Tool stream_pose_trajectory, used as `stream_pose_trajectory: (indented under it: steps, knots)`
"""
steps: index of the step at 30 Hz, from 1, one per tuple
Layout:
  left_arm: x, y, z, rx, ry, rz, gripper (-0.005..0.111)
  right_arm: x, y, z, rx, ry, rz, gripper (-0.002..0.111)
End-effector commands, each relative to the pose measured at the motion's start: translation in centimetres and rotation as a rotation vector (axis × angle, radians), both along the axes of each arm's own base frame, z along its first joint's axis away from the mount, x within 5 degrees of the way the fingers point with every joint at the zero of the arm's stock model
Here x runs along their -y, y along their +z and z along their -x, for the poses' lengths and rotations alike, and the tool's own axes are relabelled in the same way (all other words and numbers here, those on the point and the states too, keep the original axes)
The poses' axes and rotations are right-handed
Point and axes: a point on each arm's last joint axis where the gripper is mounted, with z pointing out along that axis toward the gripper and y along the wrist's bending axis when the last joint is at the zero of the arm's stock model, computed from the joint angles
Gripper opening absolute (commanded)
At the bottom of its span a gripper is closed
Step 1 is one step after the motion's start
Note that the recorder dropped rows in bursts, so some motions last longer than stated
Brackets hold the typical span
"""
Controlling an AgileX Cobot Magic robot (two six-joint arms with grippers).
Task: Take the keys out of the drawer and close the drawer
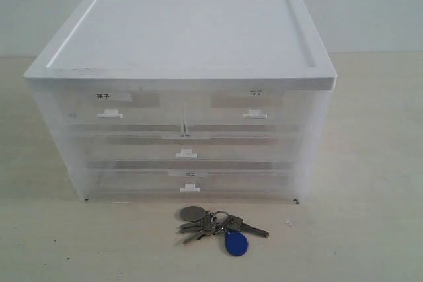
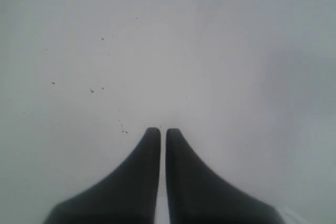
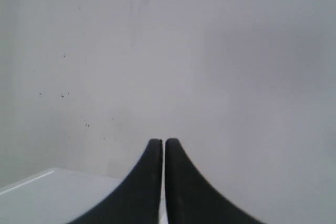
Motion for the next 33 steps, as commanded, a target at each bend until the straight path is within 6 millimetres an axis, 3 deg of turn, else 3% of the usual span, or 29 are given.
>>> stream_pose_trajectory:
  steps: [1, 11, 17, 33]
  knots:
    - [0.3, -1.9, 0.5, -0.004, -0.03, -0.01, 0.005, -0.1, -0.7, -0.3, -0.026, 0.01, -0.015, 0.0]
    - [0.4, -4.5, -0.1, -0.064, -0.064, 0.037, 0.005, -0.1, -0.7, -0.3, -0.03, 0.012, -0.019, 0.0]
    - [1.2, -4.7, 0.0, -0.079, -0.147, 0.004, 0.005, -0.1, -0.6, -0.3, -0.022, 0.017, -0.038, 0.0]
    - [1.2, -4.7, 0.0, -0.078, -0.142, 0.006, 0.005, -0.2, -0.9, -0.3, -0.076, 0.05, -0.08, 0.0]
